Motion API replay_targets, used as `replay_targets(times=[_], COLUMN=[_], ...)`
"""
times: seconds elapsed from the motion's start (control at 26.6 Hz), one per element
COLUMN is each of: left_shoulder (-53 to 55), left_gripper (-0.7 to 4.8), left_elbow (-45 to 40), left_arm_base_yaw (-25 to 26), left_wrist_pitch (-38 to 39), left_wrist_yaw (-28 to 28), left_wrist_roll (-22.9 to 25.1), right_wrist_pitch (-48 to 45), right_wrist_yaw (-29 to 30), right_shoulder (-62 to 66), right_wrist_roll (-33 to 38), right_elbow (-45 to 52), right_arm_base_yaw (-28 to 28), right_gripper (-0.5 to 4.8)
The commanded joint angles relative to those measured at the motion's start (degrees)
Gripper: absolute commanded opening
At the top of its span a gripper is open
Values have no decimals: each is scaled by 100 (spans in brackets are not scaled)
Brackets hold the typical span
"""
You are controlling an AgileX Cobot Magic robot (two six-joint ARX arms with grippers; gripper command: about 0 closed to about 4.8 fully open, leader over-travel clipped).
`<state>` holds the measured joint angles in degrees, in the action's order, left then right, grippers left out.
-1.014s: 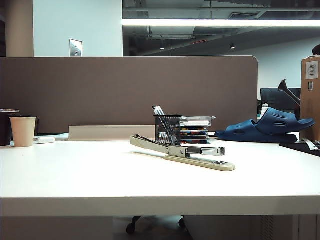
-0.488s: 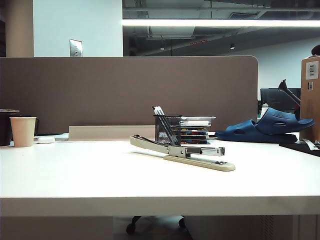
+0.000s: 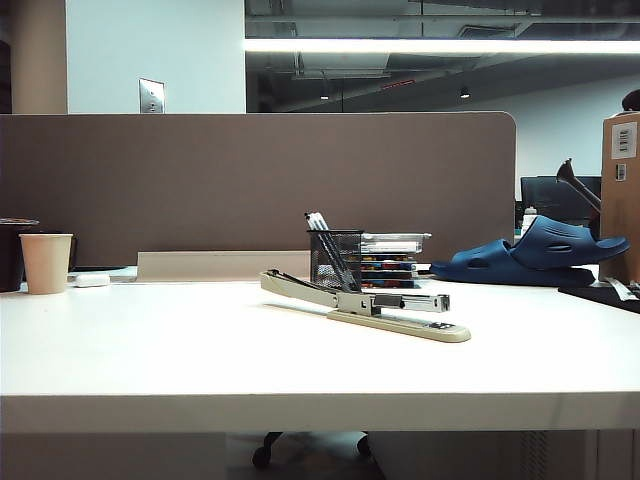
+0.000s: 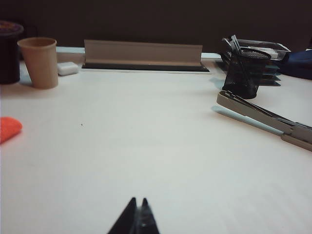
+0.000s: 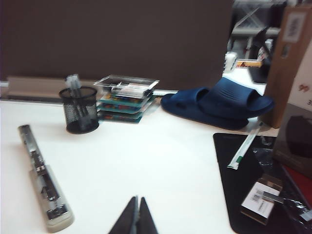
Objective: Pick up a set of staples and put them into the open stapler.
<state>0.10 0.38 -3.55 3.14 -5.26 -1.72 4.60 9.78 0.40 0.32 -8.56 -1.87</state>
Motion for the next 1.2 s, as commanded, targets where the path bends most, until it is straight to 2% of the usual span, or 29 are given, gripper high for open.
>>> replay_targets(times=[0.04, 0.64, 1.2], left_shoulder=[2, 2, 2], left_gripper=[-6, -6, -6], left_elbow=[4, 4, 4], left_arm_base_yaw=[2, 2, 2], left_wrist_pitch=[-160, -555, -535], left_wrist_yaw=[-9, -7, 4], left_wrist_roll=[201, 256, 256], right_wrist_pitch=[-122, -487, -345], right_wrist_yaw=[-76, -101, -223], right_shoulder=[-52, -52, -52], right_wrist_roll=[11, 2, -35], right_elbow=[138, 850, 857], right_arm_base_yaw=[9, 9, 4], right_gripper=[-9, -9, -8])
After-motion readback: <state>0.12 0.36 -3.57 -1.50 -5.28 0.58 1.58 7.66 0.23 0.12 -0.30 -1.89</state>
